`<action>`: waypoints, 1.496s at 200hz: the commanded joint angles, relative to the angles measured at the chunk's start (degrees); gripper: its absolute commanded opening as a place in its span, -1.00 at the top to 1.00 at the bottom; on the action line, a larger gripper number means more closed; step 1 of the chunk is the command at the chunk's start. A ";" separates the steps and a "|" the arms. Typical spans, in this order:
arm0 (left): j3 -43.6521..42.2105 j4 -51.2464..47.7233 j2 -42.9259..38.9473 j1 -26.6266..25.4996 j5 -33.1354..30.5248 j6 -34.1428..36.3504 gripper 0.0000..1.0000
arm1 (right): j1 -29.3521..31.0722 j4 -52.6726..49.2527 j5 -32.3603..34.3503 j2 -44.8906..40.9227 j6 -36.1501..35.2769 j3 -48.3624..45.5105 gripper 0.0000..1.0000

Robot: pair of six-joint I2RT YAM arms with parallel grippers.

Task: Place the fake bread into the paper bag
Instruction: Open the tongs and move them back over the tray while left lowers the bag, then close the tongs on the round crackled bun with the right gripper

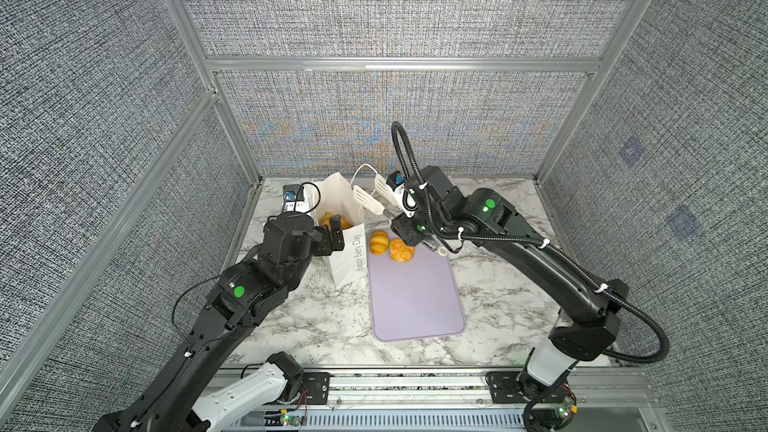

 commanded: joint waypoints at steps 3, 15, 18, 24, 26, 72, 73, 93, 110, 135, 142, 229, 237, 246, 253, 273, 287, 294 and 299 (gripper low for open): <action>-0.28 3.09 0.20 -0.27 1.47 -0.40 -0.98 | -0.94 1.06 2.89 -1.79 0.44 -2.48 -0.05; -0.54 3.43 0.28 -0.50 1.85 -0.60 -0.99 | -1.49 1.14 3.37 -2.82 0.77 -4.24 -0.06; -0.62 3.52 0.26 -0.59 1.85 -0.62 -0.98 | -1.59 1.20 3.44 -2.98 0.81 -4.61 -0.06; -0.80 3.63 0.30 -0.69 1.91 -0.73 -0.99 | -2.00 1.29 3.60 -3.57 0.90 -5.54 -0.06; -0.85 3.63 0.36 -0.74 1.93 -0.78 -0.99 | -2.08 1.30 3.60 -3.68 0.92 -5.75 -0.06; -1.76 4.53 0.98 -2.49 1.64 -1.59 -0.99 | -5.16 1.65 3.88 -6.40 2.39 -11.88 -0.06; -1.77 4.52 0.99 -2.52 1.56 -1.63 -0.99 | -5.26 1.65 3.89 -6.47 2.44 -12.06 -0.05; -1.59 4.66 1.58 -3.90 0.56 -1.68 -0.99 | -6.61 1.51 3.89 -7.22 3.22 -14.96 -0.05; -1.43 4.77 1.98 -5.13 -0.35 -1.76 -0.98 | -7.46 1.56 3.89 -7.78 3.81 -17.79 -0.06; -1.19 4.86 2.83 -7.20 -1.80 -2.01 -0.99 | -8.28 1.74 3.89 -8.28 4.79 -21.84 -0.06; -1.16 4.94 3.06 -7.71 -1.97 -2.09 -0.99 | -8.43 1.76 3.78 -8.30 4.91 -23.05 -0.06; -1.60 6.95 5.87 -12.77 -3.33 -3.76 -0.99 | -9.22 2.11 0.56 -6.58 3.13 -32.29 -0.16; -1.60 7.26 6.32 -13.13 -3.27 -3.87 -0.99 | -9.21 2.08 0.26 -6.30 2.96 -32.84 -0.17; -1.58 7.60 6.81 -13.44 -3.24 -3.88 -0.99 | -9.23 2.08 -0.04 -6.03 2.71 -33.53 -0.17; -1.59 7.88 7.01 -13.75 -3.02 -3.96 -0.99 | -9.23 2.16 -0.36 -5.84 2.55 -34.05 -0.17; -1.76 8.37 7.75 -14.21 -2.60 -4.37 -0.99 | -9.23 2.53 -0.74 -5.45 2.31 -35.71 -0.17; -2.02 8.77 8.25 -14.56 -2.24 -4.88 -0.98 | -9.24 2.78 -0.81 -5.10 2.22 -36.65 -0.18; -2.28 9.18 8.42 -14.77 -1.97 -5.14 -0.99 | -9.23 3.02 -0.85 -4.99 2.15 -37.12 -0.18; -2.54 9.44 8.61 -14.89 -1.80 -5.27 -0.98 | -9.23 3.13 -1.01 -4.82 2.05 -37.49 -0.18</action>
